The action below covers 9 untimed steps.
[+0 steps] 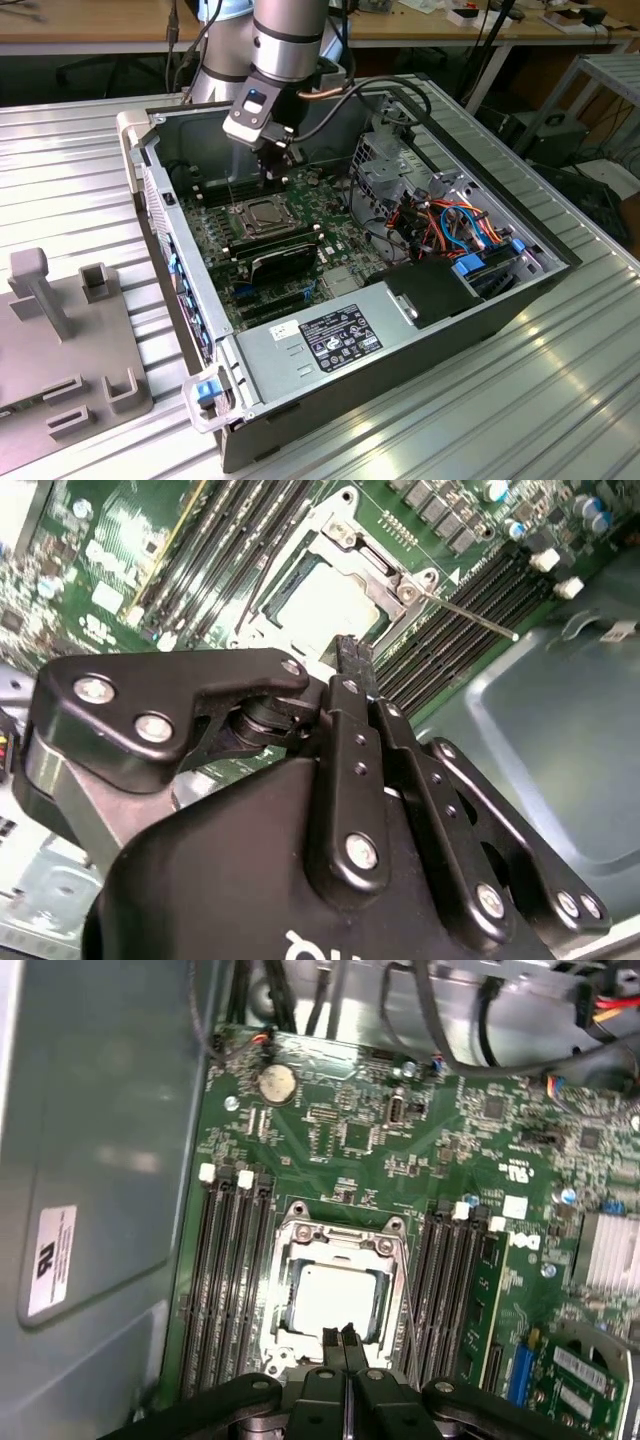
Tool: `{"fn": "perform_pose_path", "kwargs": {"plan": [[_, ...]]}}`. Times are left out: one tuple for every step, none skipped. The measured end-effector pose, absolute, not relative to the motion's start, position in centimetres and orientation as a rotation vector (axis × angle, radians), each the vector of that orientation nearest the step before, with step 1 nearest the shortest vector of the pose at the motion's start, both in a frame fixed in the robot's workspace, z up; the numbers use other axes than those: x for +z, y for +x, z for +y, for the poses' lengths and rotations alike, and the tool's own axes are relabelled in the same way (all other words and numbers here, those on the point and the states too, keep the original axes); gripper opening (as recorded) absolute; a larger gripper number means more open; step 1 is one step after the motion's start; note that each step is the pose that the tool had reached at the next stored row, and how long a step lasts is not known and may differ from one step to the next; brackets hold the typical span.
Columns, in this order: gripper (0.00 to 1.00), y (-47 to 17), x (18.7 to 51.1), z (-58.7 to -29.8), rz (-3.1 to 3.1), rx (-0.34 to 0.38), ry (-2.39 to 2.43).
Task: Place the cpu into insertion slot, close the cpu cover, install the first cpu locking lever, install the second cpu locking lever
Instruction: 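Install the first cpu locking lever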
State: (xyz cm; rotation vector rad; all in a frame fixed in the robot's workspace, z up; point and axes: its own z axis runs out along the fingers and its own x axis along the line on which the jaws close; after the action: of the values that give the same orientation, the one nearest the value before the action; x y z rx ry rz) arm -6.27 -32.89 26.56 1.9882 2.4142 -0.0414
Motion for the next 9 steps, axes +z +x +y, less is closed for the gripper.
{"fn": "perform_pose_path", "kwargs": {"plan": [[0.11, -6.3, 26.6, -32.9, 2.432, -0.041, 1.966], [0.11, -6.3, 26.6, -32.9, 2.453, -0.041, 1.939], [0.11, -6.3, 26.6, -32.9, 2.47, -0.041, 1.917], [0.11, -6.3, 26.6, -32.9, 2.49, -0.041, 1.891], [0.11, -6.3, 26.6, -32.9, 2.508, -0.041, 1.867], [0.11, -6.3, 26.7, -32.9, 2.517, -0.041, 1.854], [0.11, -6.3, 26.9, -32.9, 2.521, -0.04, 1.849], [0.11, -6.3, 27.4, -32.9, 2.521, -0.04, 1.848], [0.11, -6.3, 27.9, -32.9, 2.522, -0.04, 1.847]]}}
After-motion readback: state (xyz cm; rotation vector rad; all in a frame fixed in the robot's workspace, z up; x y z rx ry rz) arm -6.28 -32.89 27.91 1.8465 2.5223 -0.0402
